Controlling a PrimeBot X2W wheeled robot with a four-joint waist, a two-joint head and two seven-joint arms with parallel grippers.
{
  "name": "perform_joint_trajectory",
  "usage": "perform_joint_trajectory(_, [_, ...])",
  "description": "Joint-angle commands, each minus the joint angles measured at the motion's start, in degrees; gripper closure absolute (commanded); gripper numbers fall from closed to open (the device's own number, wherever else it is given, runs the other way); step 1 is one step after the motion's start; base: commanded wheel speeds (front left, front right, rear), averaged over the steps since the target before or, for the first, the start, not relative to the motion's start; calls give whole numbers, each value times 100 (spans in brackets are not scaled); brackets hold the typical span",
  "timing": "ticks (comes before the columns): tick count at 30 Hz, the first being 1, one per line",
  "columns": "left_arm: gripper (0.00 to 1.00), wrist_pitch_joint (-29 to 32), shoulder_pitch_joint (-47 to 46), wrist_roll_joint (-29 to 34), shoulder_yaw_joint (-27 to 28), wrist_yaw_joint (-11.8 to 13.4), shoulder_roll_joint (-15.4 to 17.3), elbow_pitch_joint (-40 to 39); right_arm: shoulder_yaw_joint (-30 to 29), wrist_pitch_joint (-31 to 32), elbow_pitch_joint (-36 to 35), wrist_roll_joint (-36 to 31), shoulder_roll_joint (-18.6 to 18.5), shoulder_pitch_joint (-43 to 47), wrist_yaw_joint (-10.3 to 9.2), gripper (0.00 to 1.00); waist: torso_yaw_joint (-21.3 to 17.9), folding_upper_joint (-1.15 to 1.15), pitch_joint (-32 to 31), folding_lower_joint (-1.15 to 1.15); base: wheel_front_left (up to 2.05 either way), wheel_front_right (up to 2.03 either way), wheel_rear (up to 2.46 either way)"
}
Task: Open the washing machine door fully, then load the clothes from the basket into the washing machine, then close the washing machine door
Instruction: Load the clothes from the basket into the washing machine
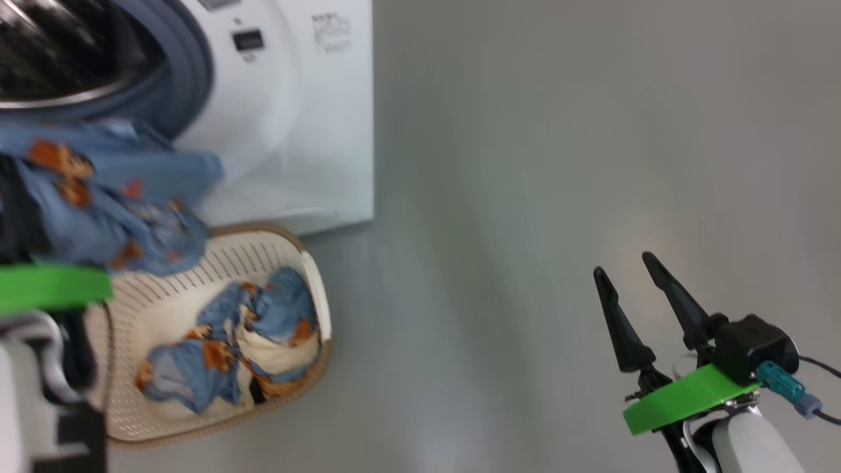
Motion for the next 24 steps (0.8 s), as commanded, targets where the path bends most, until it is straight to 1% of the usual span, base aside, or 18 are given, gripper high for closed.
perform_joint_trajectory(1, [100,-36,-242,91,155,-43,257,-58,125,-68,-145,45,-6,-94,9,0,-338,0,589,0,0,0,0])
perform_joint_trajectory(4, [100,-36,-788,44,218,-92,529,307,175,-68,-157,72,24,-217,9,0,-499,0,885,0,0,0,0])
perform_joint_trajectory(6, [100,-10,-1163,4,272,-116,765,564,181,-68,-186,107,64,-295,9,0,-624,0,1078,0,0,0,0])
perform_joint_trajectory(10, [100,163,-1926,-6,295,-159,1286,1043,180,-68,-201,152,132,-381,9,0,-837,0,1443,0,0,0,0])
perform_joint_trajectory(11, [100,271,-2329,-12,292,-177,1547,1297,188,-68,-199,174,157,-423,9,0,-915,0,1612,0,0,0,0])
perform_joint_trajectory(13, [100,364,-2713,13,255,-195,1802,1541,216,-68,-210,183,182,-477,9,0,-993,0,1773,0,0,0,0])
perform_joint_trajectory(19, [100,710,-3826,8,139,-228,2386,2155,284,-68,-233,268,288,-635,9,0,-1159,0,2228,0,0,0,0])
perform_joint_trajectory(24, [100,942,-4647,145,-54,-235,2758,2556,371,-68,-218,354,380,-799,9,0,-1276,0,2564,0,0,0,0])
